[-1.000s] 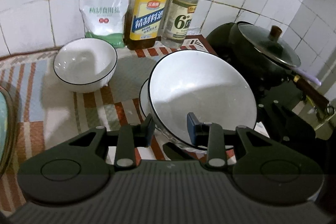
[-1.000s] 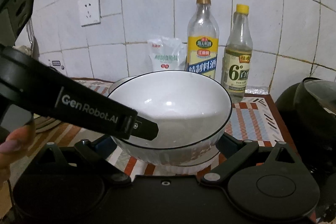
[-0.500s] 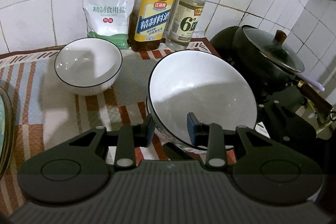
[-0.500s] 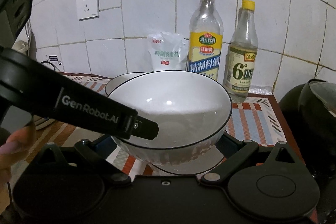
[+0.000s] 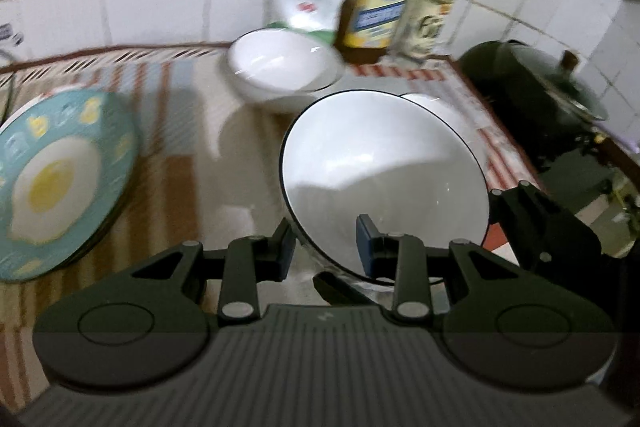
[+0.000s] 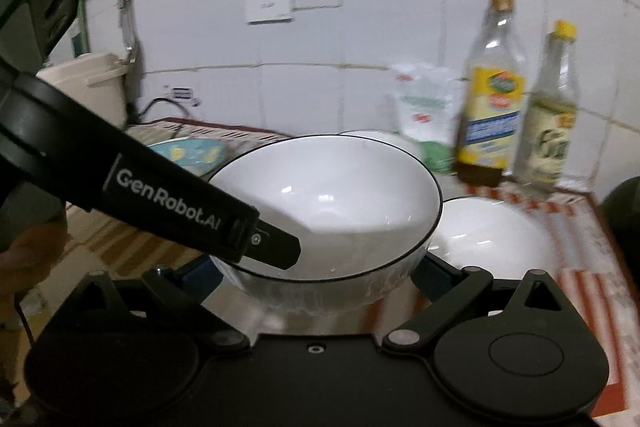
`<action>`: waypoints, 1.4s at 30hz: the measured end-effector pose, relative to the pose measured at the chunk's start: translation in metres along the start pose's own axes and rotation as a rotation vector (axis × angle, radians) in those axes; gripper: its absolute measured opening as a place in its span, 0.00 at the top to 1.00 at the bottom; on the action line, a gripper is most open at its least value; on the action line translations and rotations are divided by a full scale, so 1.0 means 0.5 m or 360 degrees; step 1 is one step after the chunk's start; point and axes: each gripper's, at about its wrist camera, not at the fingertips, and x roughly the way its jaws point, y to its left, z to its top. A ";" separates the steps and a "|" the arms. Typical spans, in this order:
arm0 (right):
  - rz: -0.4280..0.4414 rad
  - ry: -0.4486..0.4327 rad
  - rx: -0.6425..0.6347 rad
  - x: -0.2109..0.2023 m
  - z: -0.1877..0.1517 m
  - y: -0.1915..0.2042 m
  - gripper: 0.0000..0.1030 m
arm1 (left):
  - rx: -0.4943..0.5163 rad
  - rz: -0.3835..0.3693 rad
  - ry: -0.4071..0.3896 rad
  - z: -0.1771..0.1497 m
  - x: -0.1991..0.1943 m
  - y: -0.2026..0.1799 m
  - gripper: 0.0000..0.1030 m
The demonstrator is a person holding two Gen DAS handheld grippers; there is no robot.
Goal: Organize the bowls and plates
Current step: 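Set the white bowl on the mat and open the left gripper, then grasp the rim of another white bowl with the left gripper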
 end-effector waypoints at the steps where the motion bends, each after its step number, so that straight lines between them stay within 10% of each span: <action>1: 0.0019 0.0014 0.0008 0.013 -0.002 0.004 0.02 | -0.0006 0.0017 0.0008 -0.004 0.004 0.010 0.70; 22: -0.0001 0.0259 -0.0233 0.085 -0.018 0.032 0.00 | -0.0074 0.0116 0.0065 -0.019 0.069 0.077 0.62; 29: -0.0005 0.0164 -0.0186 -0.026 -0.034 -0.002 0.00 | -0.0017 0.0101 0.0035 -0.025 0.011 0.065 0.39; 42: -0.0078 -0.0110 0.0127 -0.185 -0.033 -0.150 0.04 | 0.0141 0.0001 -0.0132 0.003 -0.071 -0.009 0.39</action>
